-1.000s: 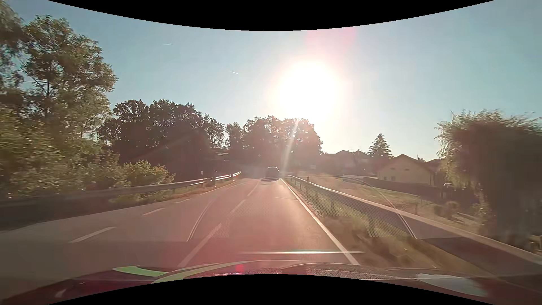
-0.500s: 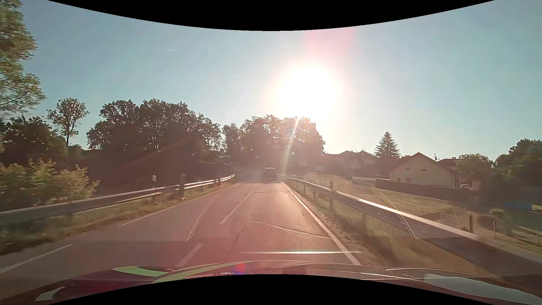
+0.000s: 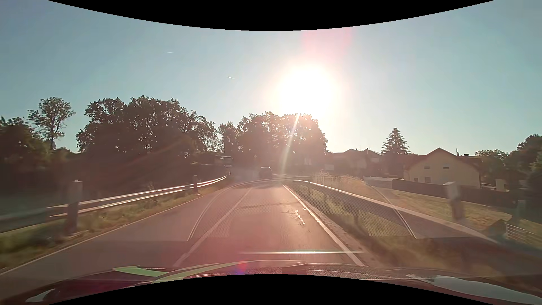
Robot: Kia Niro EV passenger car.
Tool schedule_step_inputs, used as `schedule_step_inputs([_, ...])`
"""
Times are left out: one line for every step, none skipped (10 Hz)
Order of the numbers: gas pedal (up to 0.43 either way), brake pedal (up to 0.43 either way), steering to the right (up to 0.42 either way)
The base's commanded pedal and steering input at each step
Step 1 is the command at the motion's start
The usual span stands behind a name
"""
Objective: Follow the waypoints while adhering to traffic rules and regulations
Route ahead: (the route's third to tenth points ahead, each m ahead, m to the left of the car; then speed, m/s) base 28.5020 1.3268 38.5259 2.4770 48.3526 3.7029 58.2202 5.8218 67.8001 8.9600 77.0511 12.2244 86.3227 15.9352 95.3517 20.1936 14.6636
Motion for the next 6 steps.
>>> schedule_step_inputs([0.067, 0.000, -0.010])
schedule_step_inputs([0.067, 0.000, -0.010])
schedule_step_inputs([0.067, 0.000, -0.010])
schedule_step_inputs([0.059, 0.000, -0.010])
schedule_step_inputs([0.059, 0.000, -0.010])
schedule_step_inputs([0.059, 0.000, -0.010])
